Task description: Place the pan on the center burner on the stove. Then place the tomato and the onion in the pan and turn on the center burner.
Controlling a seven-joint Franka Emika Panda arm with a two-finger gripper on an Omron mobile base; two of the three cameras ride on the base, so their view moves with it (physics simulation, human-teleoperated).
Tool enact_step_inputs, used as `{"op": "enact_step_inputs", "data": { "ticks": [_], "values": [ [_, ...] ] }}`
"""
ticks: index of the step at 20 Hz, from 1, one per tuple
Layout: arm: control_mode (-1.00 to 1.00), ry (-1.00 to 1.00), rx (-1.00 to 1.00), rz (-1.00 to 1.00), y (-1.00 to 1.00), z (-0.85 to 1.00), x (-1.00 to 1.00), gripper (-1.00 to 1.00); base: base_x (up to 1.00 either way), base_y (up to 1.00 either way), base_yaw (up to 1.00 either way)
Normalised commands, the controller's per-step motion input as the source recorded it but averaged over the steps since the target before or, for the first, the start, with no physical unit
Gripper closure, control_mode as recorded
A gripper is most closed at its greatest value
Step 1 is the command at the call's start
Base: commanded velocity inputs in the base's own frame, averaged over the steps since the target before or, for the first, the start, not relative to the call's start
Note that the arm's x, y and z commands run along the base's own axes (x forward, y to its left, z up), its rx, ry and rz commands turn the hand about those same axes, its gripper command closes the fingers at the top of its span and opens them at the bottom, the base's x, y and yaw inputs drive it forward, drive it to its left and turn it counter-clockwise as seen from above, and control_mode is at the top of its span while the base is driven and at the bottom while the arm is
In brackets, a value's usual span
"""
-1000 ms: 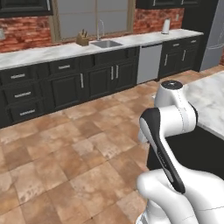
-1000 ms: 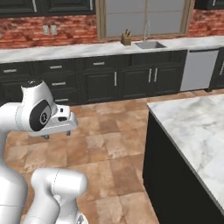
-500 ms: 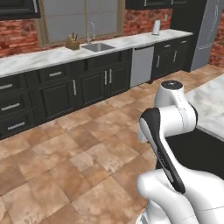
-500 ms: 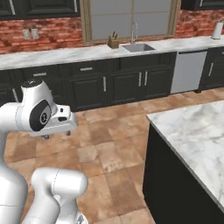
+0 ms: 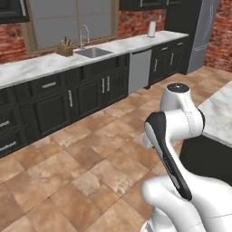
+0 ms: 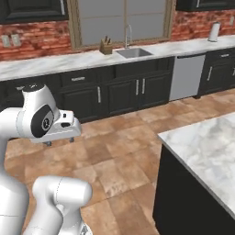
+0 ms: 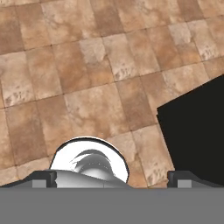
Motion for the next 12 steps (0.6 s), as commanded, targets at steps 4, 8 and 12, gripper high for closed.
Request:
{"op": "enact_step_inputs", "data": {
  "ticks": [4,8,12],
  "values": [
    [1.00,0.00,0.00,0.00,0.00,0.00,0.00,-1.00,0.58,0.43,-0.27],
    [1.00,0.00,0.00,0.00,0.00,0.00,0.00,-1.00,0.54,0.39,-0.31],
    [1.00,0.00,0.00,0.00,0.00,0.00,0.00,-1.00,0.55,0.30,-0.32]
  ]
}}
